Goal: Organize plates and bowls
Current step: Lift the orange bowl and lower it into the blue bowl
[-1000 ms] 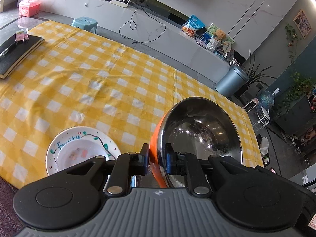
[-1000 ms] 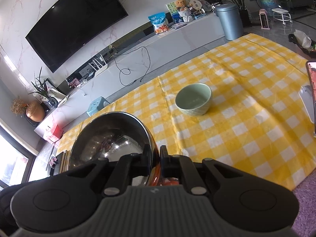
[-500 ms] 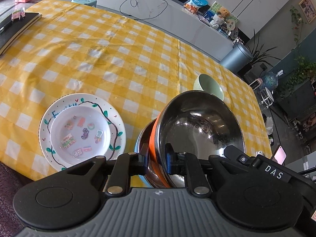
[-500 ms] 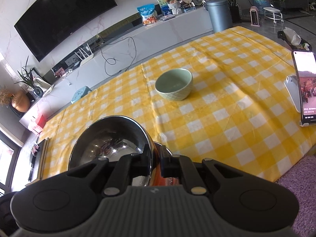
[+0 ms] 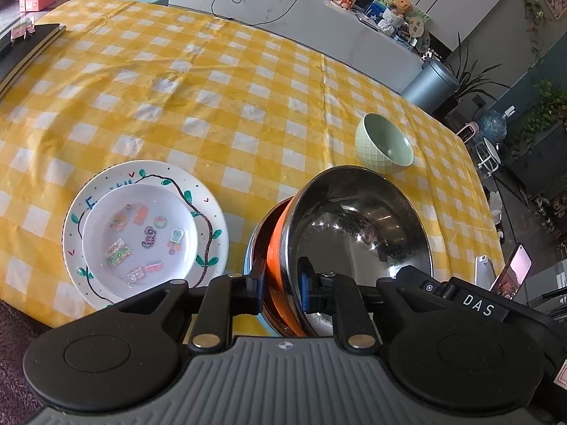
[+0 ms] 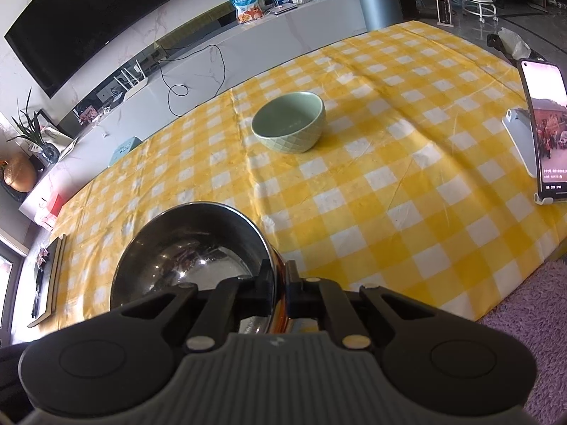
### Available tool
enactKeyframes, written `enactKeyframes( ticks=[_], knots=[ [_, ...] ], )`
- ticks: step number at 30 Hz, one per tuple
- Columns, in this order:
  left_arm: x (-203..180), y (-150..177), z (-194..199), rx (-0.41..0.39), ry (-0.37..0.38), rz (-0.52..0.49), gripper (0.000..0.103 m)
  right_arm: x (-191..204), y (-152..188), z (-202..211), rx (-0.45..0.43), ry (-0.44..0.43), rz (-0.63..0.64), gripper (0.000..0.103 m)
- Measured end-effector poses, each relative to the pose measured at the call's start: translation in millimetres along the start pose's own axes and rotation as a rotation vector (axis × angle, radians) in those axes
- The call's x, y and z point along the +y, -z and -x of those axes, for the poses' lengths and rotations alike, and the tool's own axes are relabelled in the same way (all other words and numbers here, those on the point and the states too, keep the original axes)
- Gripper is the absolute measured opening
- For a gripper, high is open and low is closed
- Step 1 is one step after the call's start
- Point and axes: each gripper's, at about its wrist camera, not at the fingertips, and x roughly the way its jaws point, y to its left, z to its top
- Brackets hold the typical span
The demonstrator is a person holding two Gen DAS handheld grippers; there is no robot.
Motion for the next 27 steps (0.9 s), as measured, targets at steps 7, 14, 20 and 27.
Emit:
enactKeyframes(
  ticks=[7, 14, 20, 27],
  knots=[
    [-0.7, -1.3, 0.1, -0.01, 0.004, -0.009, 0.025, -3.3, 0.6, -5.8, 0.017, 0.003, -0.012, 0.003],
    [-0.5, -5.7, 9.1, -0.06, 0.002, -0.027, 0.028, -2.9, 0.1, -5.8, 0.013, 0.0, -0.008, 0.002],
    [4.2, -8.6, 13.6, -0.094, 0.009, -0.021, 0.028, -4.6, -0.2, -3.9, 0.007, -0.01, -0.024, 0.008],
    [9.0, -8.2, 8.1, -0.089, 0.013, -0.017, 0.011, -4.8, -1.6, -0.2, -0.018, -0.018, -0.028, 0.009]
  ],
)
